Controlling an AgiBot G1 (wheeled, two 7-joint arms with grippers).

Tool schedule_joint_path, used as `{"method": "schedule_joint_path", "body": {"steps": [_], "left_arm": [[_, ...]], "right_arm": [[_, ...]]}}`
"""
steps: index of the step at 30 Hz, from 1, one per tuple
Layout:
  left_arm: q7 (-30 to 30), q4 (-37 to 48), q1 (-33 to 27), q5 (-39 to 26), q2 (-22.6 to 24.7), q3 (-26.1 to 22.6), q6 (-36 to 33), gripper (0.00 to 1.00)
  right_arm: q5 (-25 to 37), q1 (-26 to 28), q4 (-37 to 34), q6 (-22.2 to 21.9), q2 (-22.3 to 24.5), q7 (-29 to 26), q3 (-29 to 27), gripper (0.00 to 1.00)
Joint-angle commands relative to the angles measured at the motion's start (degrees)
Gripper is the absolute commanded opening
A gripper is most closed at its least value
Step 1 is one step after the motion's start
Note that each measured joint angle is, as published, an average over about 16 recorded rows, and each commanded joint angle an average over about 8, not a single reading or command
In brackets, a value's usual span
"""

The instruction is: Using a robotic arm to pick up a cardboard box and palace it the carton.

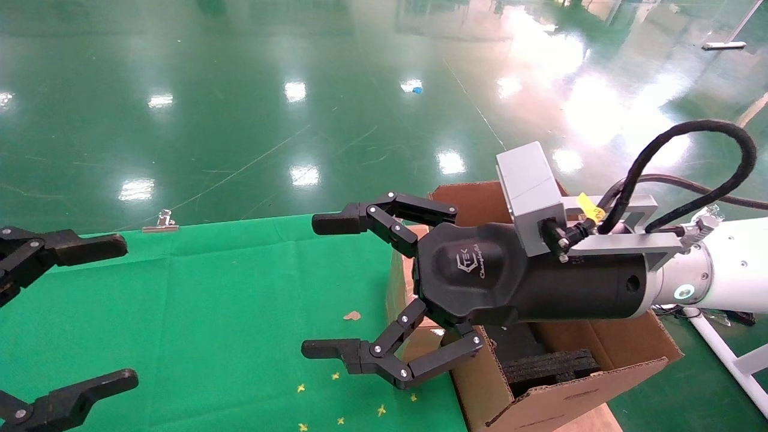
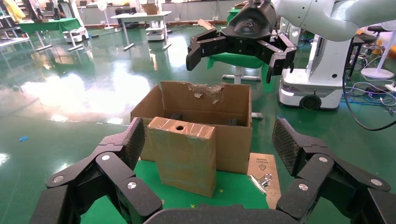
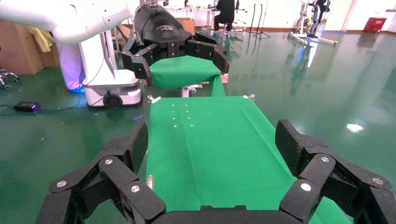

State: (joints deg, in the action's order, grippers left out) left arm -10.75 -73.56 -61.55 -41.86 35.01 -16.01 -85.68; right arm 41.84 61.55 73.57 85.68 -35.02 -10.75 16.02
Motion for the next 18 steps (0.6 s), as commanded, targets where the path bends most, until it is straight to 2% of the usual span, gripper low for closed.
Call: {"method": "schedule_joint_path", "body": {"steps": [1,13,18], "left_arm": [[0.0,0.0,0.0,0.0,0.0,0.0,0.0,1.00],[0.0,0.0,0.0,0.0,0.0,0.0,0.0,1.00],[0.0,0.0,0.0,0.0,0.0,0.0,0.0,1.00]], "right_arm": [[0.0,0.0,0.0,0.0,0.0,0.0,0.0,1.00],[0.1,0.0,0.0,0.0,0.0,0.0,0.1,1.00],[2.1,0.4,0.9,-0.1,0.1,-0.7,1.1,1.00]]}}
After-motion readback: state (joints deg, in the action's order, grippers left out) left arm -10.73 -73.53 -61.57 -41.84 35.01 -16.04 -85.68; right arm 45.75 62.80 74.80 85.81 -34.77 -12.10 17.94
